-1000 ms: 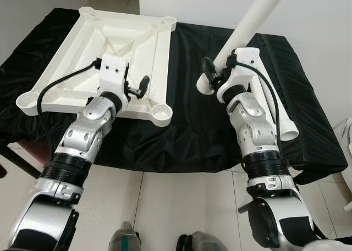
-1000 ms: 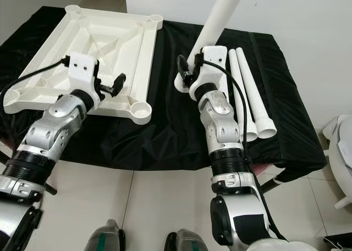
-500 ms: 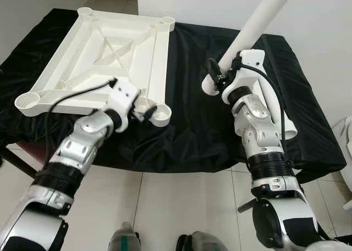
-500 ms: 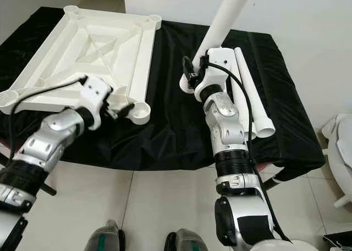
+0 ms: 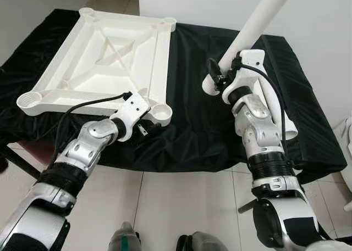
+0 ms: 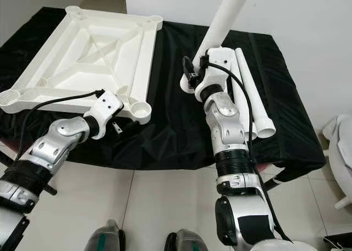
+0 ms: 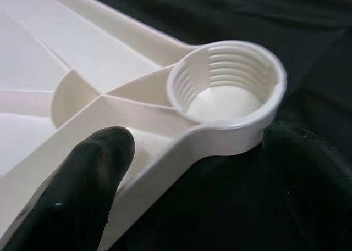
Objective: Building children table
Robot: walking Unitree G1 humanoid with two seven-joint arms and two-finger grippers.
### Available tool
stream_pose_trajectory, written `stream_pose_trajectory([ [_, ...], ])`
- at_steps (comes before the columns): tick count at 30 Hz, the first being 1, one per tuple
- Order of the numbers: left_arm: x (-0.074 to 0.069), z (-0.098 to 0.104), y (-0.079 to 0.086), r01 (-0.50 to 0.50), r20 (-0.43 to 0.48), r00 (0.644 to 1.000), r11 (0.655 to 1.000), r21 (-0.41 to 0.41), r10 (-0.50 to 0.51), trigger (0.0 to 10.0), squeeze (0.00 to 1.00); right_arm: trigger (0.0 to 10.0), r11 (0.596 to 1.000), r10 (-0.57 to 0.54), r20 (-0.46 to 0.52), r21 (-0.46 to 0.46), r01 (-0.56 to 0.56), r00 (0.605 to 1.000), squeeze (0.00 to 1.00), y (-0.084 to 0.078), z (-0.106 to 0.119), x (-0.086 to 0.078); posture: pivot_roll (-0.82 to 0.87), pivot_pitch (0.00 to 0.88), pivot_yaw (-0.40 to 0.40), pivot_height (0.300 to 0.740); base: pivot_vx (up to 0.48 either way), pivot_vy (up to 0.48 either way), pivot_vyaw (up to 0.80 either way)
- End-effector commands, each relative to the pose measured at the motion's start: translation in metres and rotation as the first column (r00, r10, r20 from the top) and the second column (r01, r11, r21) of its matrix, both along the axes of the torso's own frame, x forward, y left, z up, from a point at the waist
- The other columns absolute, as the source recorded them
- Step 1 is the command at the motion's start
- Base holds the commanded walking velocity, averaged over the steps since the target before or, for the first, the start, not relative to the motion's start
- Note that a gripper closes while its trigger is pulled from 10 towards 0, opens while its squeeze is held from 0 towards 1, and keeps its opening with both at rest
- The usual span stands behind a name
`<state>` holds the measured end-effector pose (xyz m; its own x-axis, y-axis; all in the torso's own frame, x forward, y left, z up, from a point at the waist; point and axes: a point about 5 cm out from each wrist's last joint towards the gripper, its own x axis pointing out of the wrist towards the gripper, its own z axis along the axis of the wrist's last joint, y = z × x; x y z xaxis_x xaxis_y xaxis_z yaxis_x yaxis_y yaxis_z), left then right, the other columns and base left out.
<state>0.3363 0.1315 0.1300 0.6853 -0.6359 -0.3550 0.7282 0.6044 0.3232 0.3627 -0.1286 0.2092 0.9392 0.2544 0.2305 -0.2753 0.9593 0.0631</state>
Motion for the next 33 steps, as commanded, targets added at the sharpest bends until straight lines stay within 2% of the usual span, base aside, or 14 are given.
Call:
stream_pose_trajectory([
  [1, 0.004, -0.003, 0.007, -0.075, 0.007, 0.997, 0.997, 0.023, 0.075, 10.0, 0.0, 10.0, 1.0, -0.008, 0.024, -0.008, 0.008, 1.0, 0.0, -0.002, 0.005, 0.002, 0.02, 0.0, -0.041, 0.74, 0.0, 0.0, 0.0],
  [6, 0.017, 0.006, 0.017, -0.155, 0.042, 0.987, 0.987, 0.043, 0.154, 10.0, 0.0, 10.0, 1.0, -0.012, 0.028, -0.009, 0.012, 1.0, 0.0, -0.002, 0.006, 0.002, 0.02, 0.0, -0.039, 0.74, 0.0, 0.0, 0.0],
  [12, 0.02, 0.007, 0.02, -0.141, 0.048, 0.989, 0.985, 0.097, 0.137, 10.0, 0.0, 10.0, 1.0, -0.015, 0.029, -0.008, 0.016, 0.999, 0.0, -0.002, 0.006, 0.002, 0.02, 0.0, -0.033, 0.74, 0.0, 0.0, 0.0],
  [16, 0.022, 0.004, 0.02, -0.106, 0.04, 0.994, 0.979, 0.177, 0.101, 10.0, 0.0, 10.0, 1.0, -0.021, 0.029, -0.007, 0.021, 0.999, 0.0, -0.003, 0.005, 0.002, 0.01, 0.0, -0.027, 0.74, 0.0, 0.0, 0.0],
  [22, 0.023, 0.002, 0.01, -0.027, 0.02, 1.0, 0.971, 0.236, 0.023, 10.0, 0.0, 10.0, 0.999, -0.037, 0.03, -0.001, 0.037, 0.999, 0.0, -0.005, 0.005, 0.002, 0.01, 0.0, -0.012, 0.74, 0.0, 0.0, 0.0],
  [27, 0.023, 0.002, 0.001, 0.039, -0.005, 0.999, 0.966, 0.255, -0.039, 10.0, 0.0, 10.0, 0.999, -0.049, 0.031, 0.004, 0.049, 0.998, 0.0, -0.006, 0.004, 0.001, 0.0, 0.0, 0.0, 0.74, 0.0, 0.0, 0.0],
  [31, 0.024, 0.002, -0.001, 0.054, -0.008, 0.999, 0.965, 0.258, -0.054, 10.0, 0.0, 10.0, 0.999, -0.052, 0.03, 0.005, 0.051, 0.998, 0.0, -0.007, 0.004, 0.001, 0.0, 0.0, 0.0, 0.74, 0.0, 0.0, 0.0],
  [32, 0.024, 0.003, -0.003, 0.072, -0.011, 0.997, 0.963, 0.26, -0.072, 5.0, 0.0, 10.0, 0.999, -0.054, 0.03, 0.006, 0.053, 0.998, 0.0, -0.007, 0.004, 0.001, 0.0, 0.0, 0.004, 0.74, 0.0, 0.0, 0.0],
  [33, 0.024, 0.004, -0.007, 0.095, -0.013, 0.995, 0.959, 0.266, -0.094, 4.4, 0.0, 10.0, 0.998, -0.056, 0.031, 0.008, 0.056, 0.998, 0.0, -0.007, 0.004, 0.001, 0.0, 0.0, 0.009, 0.74, 0.0, 0.0, 0.0],
])
